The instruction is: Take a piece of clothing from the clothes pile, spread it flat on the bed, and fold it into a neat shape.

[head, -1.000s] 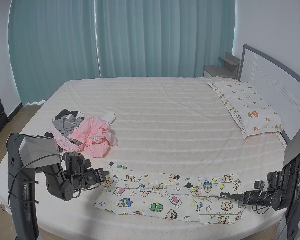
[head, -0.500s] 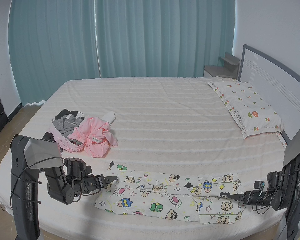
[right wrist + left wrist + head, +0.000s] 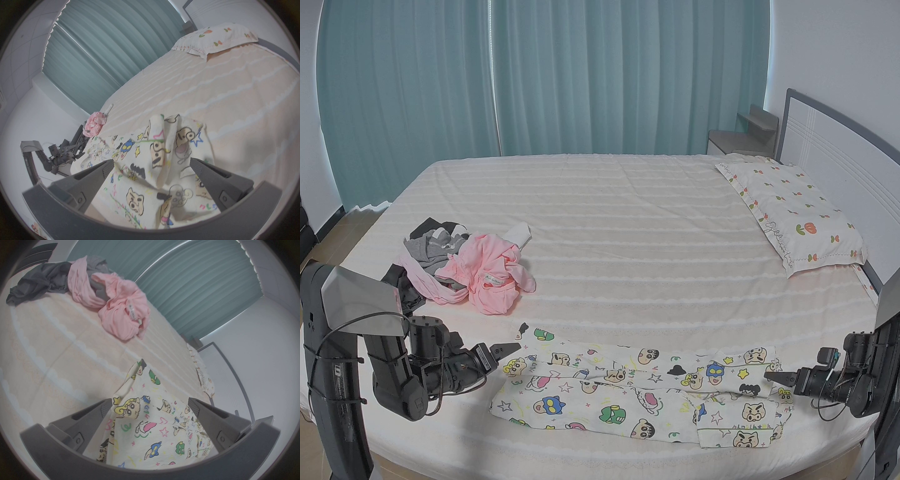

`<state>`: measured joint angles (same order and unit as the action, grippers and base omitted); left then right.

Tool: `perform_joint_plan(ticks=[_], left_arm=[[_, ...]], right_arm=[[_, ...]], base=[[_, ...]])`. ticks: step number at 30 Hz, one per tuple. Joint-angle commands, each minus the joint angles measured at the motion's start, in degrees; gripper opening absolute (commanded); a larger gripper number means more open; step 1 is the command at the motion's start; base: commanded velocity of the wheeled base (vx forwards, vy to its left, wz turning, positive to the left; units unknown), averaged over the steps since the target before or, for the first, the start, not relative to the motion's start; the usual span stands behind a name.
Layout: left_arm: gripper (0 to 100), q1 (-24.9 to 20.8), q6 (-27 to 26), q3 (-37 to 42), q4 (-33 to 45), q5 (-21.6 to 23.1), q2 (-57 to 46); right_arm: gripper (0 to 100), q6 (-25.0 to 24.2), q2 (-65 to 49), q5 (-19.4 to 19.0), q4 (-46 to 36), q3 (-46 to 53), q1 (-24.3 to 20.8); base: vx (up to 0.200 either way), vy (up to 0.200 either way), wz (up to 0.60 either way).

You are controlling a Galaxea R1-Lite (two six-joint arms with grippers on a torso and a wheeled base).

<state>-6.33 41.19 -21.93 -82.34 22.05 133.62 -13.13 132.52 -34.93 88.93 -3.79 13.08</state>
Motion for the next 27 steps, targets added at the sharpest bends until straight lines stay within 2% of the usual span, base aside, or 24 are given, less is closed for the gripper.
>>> perform_joint_plan(ticks=[1,7,12,13,27], left_arm=[[100,-0.09,1.26,4.18,-7.23,0.62,3.14],[100,-0.18,1.08,4.44,-7.66,0.62,3.75],[100,-0.18,1.08,4.53,-7.66,0.62,3.75],[100,-0.18,1.08,4.53,-7.66,0.62,3.75],[100,-0.18,1.08,4.53,-7.66,0.54,3.75]], right_arm=[[100,-4.01,-1.39,5.22,1.07,-7.02,-3.94],[100,-5.15,-0.95,6.36,-7.9,-15.72,-6.93],[100,-5.06,0.72,7.15,-9.3,-17.65,-7.19],[0,-5.06,0.98,7.15,-9.04,-17.48,-7.19],[0,-5.06,-1.92,7.33,-9.65,-17.21,-7.63]], base=[[0.0,0.0,0.0],[0.0,0.0,0.0],[0.0,0.0,0.0],[0.0,0.0,0.0],[0.0,0.0,0.0]])
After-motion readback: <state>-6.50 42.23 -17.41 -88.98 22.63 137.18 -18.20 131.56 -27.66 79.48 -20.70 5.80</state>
